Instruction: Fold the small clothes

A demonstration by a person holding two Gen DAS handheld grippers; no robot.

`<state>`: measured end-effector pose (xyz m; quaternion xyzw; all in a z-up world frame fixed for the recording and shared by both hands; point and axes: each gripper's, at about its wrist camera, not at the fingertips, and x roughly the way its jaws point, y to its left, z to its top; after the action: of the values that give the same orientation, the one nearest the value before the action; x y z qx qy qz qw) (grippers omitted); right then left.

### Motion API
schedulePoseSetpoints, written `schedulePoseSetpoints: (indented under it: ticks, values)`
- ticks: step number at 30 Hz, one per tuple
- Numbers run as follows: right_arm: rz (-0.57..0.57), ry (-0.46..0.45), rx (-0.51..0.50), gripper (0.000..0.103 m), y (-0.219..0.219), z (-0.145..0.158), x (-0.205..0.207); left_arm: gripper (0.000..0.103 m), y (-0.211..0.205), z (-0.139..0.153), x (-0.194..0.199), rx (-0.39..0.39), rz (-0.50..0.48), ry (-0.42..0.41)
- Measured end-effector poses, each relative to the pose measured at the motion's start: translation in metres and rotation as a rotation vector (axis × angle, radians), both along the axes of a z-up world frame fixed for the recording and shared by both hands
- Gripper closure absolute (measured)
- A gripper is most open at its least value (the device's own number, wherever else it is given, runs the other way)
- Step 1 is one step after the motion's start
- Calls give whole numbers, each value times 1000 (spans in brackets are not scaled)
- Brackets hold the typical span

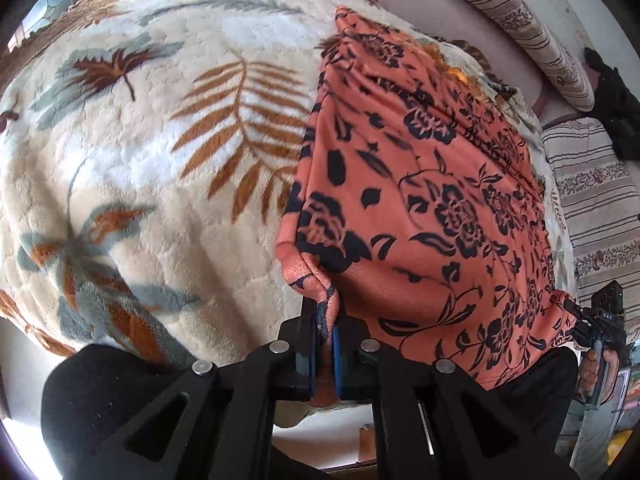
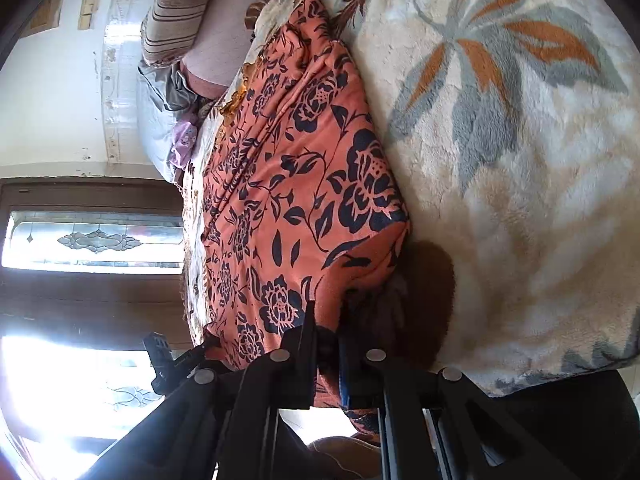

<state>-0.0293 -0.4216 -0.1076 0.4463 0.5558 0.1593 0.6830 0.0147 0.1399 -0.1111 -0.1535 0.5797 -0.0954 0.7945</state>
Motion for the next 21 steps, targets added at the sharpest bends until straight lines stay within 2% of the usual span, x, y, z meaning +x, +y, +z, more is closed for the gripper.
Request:
schedulePoseSetpoints:
  ticks: [3,7,9,11,12,13,14,15,16,17,19,21]
  values:
    - [-11,-53,22,95,-4,20,25,97,-2,37,24,-39,-17,-88]
    - [-78,-210,75,95,-23,64,99,97,-3,93,90,-97,-26,-242]
    - [-165,-268,76,95,-40,75,143,96,-3,100,136,-104,0,-281]
    - [-260,-261,86,92,-57,62,185,93,-3,85,186,-91,43,-268]
    - [-288,-233,82,86,-61,47,206,93,-5,70,208,-75,67,-269]
    - [-304,-199,78,79,-64,28,224,81,-6,51,230,-46,88,-248]
    - [-325,-149,45,48,-66,8,237,63,-6,27,249,-11,107,-186]
    - [-343,-81,-6,10,-68,-12,245,56,-9,2,265,35,121,-100]
    - [-364,-30,-44,9,-70,-28,247,55,-12,-17,276,50,123,-45]
    - [-384,-57,-35,9,-71,-32,243,52,-12,-27,278,33,127,-44]
    - [-415,-142,-36,10,-71,-18,228,47,-6,-18,275,13,157,-106]
    - [-398,-185,-83,10,-70,-3,208,39,5,-2,266,-23,185,-150]
